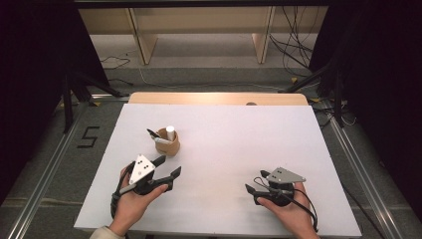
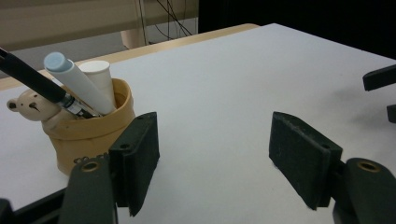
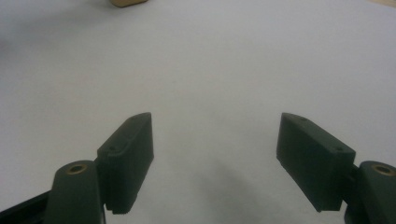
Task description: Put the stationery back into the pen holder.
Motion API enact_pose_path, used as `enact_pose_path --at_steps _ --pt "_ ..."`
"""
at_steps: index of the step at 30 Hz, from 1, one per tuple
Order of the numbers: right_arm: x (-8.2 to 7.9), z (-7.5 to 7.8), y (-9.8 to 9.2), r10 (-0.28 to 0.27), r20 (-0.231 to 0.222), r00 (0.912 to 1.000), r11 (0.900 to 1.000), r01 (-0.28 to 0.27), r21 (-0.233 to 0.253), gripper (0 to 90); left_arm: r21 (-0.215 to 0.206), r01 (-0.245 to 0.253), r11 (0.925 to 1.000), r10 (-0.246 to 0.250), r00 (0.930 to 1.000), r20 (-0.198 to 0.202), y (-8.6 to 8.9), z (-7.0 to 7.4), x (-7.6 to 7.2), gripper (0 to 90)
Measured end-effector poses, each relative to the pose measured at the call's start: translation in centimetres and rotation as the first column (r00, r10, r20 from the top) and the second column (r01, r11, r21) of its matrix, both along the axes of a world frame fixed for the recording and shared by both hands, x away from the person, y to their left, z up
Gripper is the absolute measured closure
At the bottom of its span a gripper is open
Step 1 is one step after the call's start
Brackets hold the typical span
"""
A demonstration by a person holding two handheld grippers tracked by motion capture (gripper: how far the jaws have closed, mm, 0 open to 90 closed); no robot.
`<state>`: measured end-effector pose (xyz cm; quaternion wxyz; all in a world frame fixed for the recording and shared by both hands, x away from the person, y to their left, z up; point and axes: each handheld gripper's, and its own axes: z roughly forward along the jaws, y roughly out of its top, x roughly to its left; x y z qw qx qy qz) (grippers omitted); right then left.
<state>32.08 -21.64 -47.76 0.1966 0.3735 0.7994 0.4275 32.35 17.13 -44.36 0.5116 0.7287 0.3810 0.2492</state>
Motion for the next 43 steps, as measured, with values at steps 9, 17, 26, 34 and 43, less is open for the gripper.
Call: enact_pose_path --at_steps 9,17,26,34,43 --pt "-0.1 0.0 -0.4 -0.007 -0.004 1.0000 1.000 0.007 -0.001 27.8 0.029 0.023 0.9993 -0.023 0.9997 -0.011 0.3 -0.8 -0.3 32.1" --pt "-0.3 0.0 -0.8 -0.014 -0.007 0.9999 1.000 0.014 0.001 27.8 0.047 0.026 0.9986 -0.025 0.9994 -0.025 0.6 -1.6 -0.6 30.9" --pt "-0.4 -0.2 -1.1 -0.020 -0.009 0.9997 1.000 0.021 0.005 27.5 0.068 0.030 0.9972 -0.026 0.9979 -0.060 0.9 -2.6 -0.9 30.0" --pt "-0.5 -0.3 -1.6 -0.031 -0.015 0.9994 0.999 0.032 0.007 27.1 0.089 0.035 0.9954 -0.028 0.9964 -0.080 0.9 -3.3 -0.9 28.8" --pt "-0.6 -0.4 -2.2 -0.047 -0.015 0.9988 0.999 0.047 0.006 26.9 0.108 0.045 0.9931 -0.033 0.9935 -0.109 1.0 -3.7 -0.7 27.1"
